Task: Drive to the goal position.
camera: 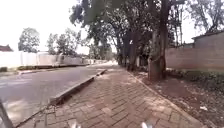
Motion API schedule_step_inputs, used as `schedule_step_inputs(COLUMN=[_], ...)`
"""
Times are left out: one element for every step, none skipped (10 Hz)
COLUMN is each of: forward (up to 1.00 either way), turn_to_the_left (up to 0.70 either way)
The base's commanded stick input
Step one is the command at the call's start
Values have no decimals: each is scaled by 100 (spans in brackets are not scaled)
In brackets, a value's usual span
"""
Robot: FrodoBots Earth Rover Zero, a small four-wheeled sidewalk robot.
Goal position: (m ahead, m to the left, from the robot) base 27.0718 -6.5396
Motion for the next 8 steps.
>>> schedule_step_inputs(forward=[50, 50, 50, 50, 50, 50, 50, 50], turn_to_the_left=[0, 0, 0, 0, 0, 0, 0, 0])
